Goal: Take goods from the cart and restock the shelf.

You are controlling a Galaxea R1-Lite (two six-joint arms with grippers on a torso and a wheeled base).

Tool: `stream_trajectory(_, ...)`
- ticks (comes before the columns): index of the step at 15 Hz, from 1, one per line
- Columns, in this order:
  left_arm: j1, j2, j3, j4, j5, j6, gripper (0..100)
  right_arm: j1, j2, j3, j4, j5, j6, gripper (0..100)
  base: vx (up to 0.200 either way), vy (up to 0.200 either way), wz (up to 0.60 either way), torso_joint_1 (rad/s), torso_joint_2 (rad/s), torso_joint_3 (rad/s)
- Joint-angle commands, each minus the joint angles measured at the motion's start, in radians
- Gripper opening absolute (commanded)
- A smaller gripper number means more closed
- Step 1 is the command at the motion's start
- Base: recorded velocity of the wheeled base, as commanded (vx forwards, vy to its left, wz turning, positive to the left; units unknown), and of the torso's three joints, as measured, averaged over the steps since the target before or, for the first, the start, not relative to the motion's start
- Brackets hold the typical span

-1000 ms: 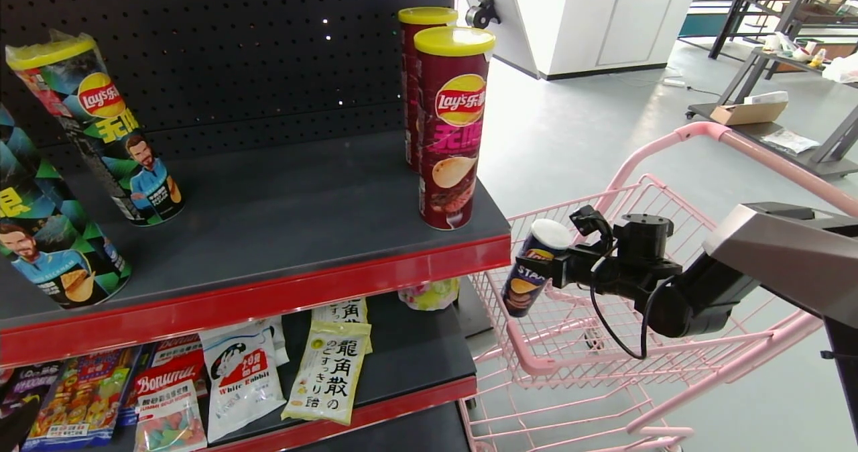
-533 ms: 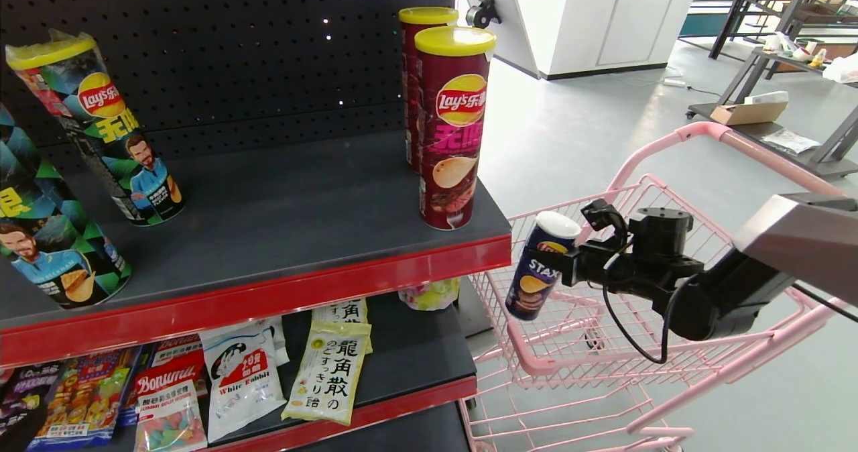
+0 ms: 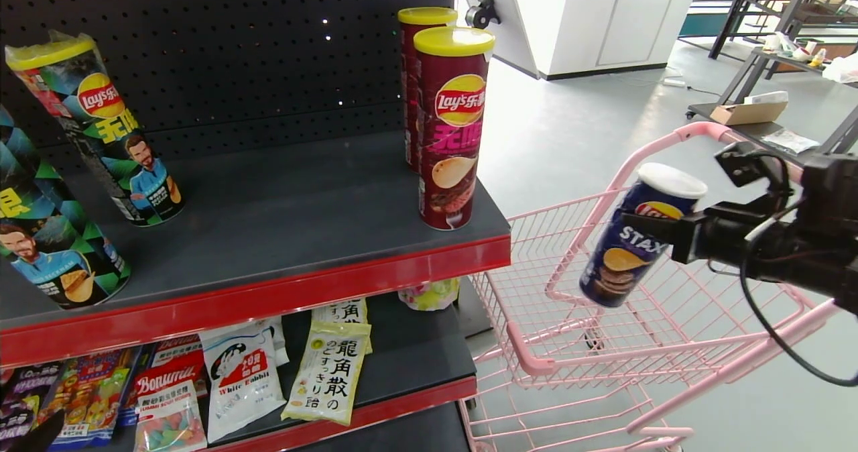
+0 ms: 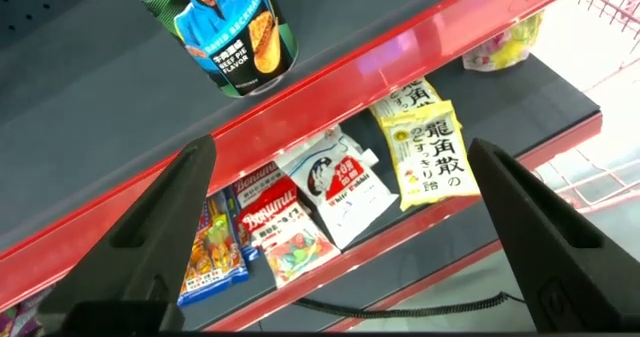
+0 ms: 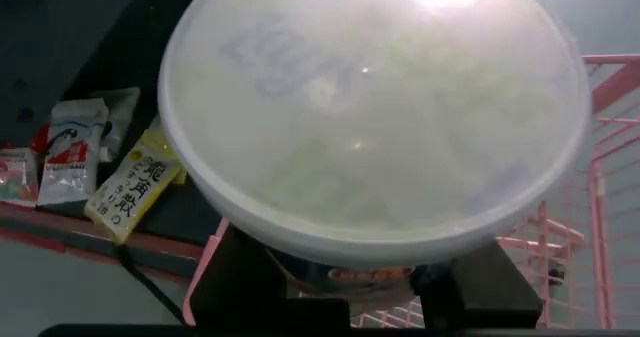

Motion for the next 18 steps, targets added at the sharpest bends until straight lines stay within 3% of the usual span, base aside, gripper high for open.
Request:
stream_trajectory(1, 0.0, -0.003, 0.008, -0.001, -0.006, -0.001, 100, 0.031, -0.355, 0.005, 0.264, -0.249, -0.015, 0, 0.0, 0.0, 0.0, 0.0, 0.0, 0.0)
stream_trajectory(2, 0.0, -0.007, 0.011, -0.002, -0.009, -0.001, 100, 0.1, -0.427, -0.011, 0.399, -0.364, -0.031, 0, 0.0, 0.0, 0.0, 0.0, 0.0, 0.0)
stream_trajectory(3, 0.0, -0.013, 0.023, -0.004, -0.009, -0.001, 100, 0.18, -0.496, -0.032, 0.525, -0.413, -0.032, 0, 0.0, 0.0, 0.0, 0.0, 0.0, 0.0)
stream_trajectory(5, 0.0, -0.041, 0.049, -0.019, -0.02, 0.001, 100, 0.353, -0.6, -0.018, 0.595, -0.437, -0.009, 0, 0.0, 0.0, 0.0, 0.0, 0.0, 0.0)
stream_trajectory(8, 0.0, -0.093, 0.089, -0.019, -0.072, 0.001, 100, 0.458, -0.702, 0.052, 0.669, -0.47, -0.014, 0, 0.0, 0.0, 0.0, 0.0, 0.0, 0.0)
stream_trajectory(11, 0.0, -0.087, 0.092, -0.021, -0.075, 0.001, 100, 0.45, -0.735, 0.089, 0.679, -0.473, -0.1, 0, 0.0, 0.0, 0.0, 0.0, 0.0, 0.0)
stream_trajectory(18, 0.0, -0.084, 0.068, -0.021, -0.075, 0.004, 100, 0.426, -0.749, 0.112, 0.678, -0.473, -0.118, 0, 0.0, 0.0, 0.0, 0.0, 0.0, 0.0)
